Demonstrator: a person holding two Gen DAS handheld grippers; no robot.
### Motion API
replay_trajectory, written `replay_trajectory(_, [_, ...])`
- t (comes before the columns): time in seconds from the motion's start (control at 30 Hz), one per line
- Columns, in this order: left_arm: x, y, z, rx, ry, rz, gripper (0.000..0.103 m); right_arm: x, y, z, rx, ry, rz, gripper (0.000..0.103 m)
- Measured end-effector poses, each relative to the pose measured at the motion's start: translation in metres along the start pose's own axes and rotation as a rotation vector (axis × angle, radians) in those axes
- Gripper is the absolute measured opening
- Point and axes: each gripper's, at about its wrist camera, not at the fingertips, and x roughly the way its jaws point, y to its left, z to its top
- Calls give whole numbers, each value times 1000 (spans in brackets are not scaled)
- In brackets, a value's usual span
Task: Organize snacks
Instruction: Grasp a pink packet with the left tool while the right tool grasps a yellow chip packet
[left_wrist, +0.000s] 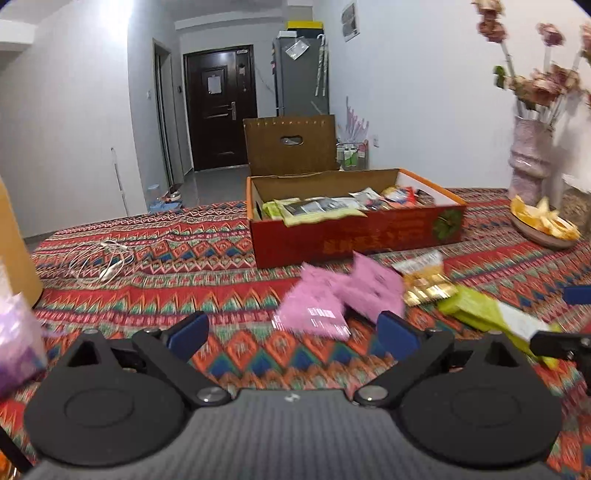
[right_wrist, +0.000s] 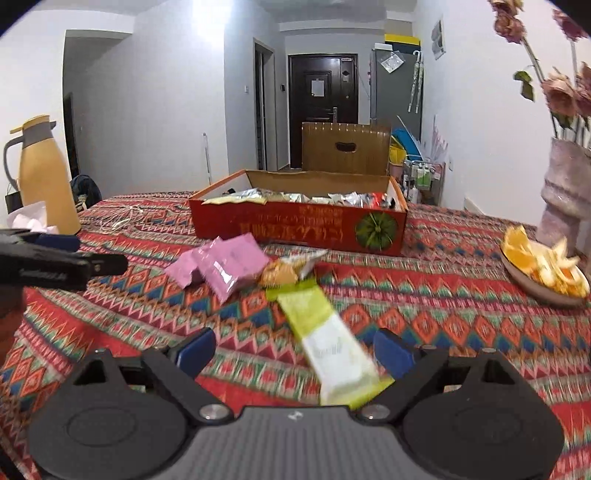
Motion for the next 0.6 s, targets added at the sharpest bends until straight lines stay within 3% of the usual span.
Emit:
replay_trajectory(0.13, [54, 17, 22, -59, 42, -44, 94, 31, -5, 22, -4, -7, 5, 89])
replay_trajectory(0.3, [111, 6, 26, 33, 61, -71, 93, 89, -10, 49, 22, 23, 27, 82])
replay_trajectory(0.37, [125, -2, 22, 49, 79, -69, 93, 115, -11, 55, 40, 49, 19, 74])
replay_trajectory(0.47, [131, -14, 14, 57, 112, -151, 89, 146, -12, 61, 65, 73, 22, 72])
replay_trajectory(0.53, [137, -17, 10, 97, 136, -154, 89, 160, -12, 61, 76, 87, 22, 70])
replay_trajectory(0.6, [142, -8, 9, 45, 151, -140, 89, 165, -11, 60, 76, 83, 26, 68])
